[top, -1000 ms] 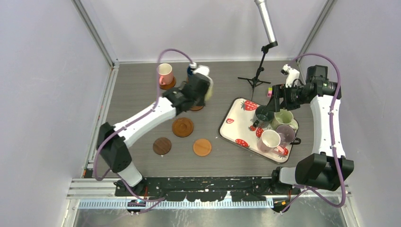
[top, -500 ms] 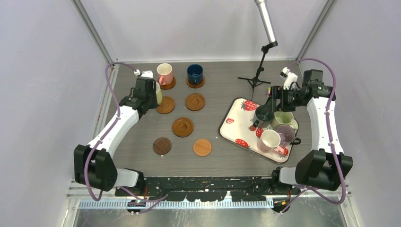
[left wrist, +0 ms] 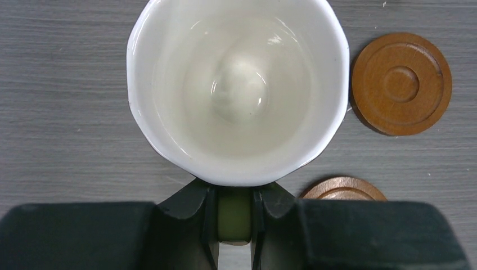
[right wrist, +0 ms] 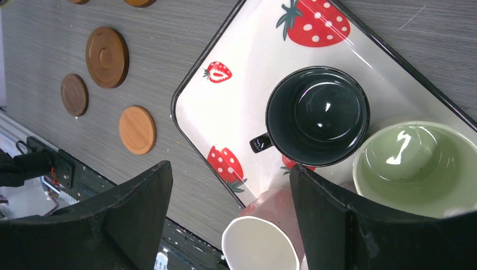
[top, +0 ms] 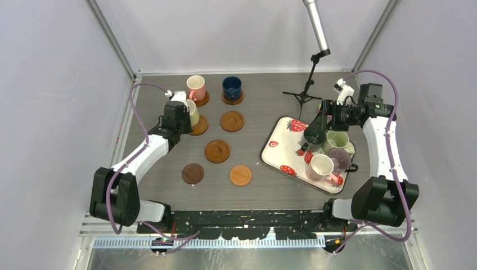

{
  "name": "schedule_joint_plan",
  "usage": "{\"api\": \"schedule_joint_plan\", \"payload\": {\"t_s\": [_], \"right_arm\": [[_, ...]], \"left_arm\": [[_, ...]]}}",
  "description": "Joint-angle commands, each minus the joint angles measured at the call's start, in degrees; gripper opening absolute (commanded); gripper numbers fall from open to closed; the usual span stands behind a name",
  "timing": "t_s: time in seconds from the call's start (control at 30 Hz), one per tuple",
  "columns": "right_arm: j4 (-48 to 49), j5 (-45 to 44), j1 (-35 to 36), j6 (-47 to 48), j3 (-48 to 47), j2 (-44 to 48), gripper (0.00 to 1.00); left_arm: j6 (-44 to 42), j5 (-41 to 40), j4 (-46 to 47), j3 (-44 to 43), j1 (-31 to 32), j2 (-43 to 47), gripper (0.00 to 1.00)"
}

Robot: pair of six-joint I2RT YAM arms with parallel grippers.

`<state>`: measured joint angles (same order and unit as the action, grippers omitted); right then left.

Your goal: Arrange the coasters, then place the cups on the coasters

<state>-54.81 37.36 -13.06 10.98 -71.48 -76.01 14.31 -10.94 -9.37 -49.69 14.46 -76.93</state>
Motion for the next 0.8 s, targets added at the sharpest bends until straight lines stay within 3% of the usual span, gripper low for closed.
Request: {"api": "schedule_joint_plan", "payload": {"t_s": [0.0, 0.77], "right_arm": [[3.12, 1.47, 0.48, -2.17, -0.51, 0.6, 0.81], [3.12, 0.93, 0.68, -2.04, 0.39, 1.21, 0.81]], "left_arm": [[-0.26, -0.63, 15.48, 0.98, -0.13, -0.61, 0.0], [1.87, 0.14, 17.18, 0.66, -0.13, -7.65, 0.0]]}}
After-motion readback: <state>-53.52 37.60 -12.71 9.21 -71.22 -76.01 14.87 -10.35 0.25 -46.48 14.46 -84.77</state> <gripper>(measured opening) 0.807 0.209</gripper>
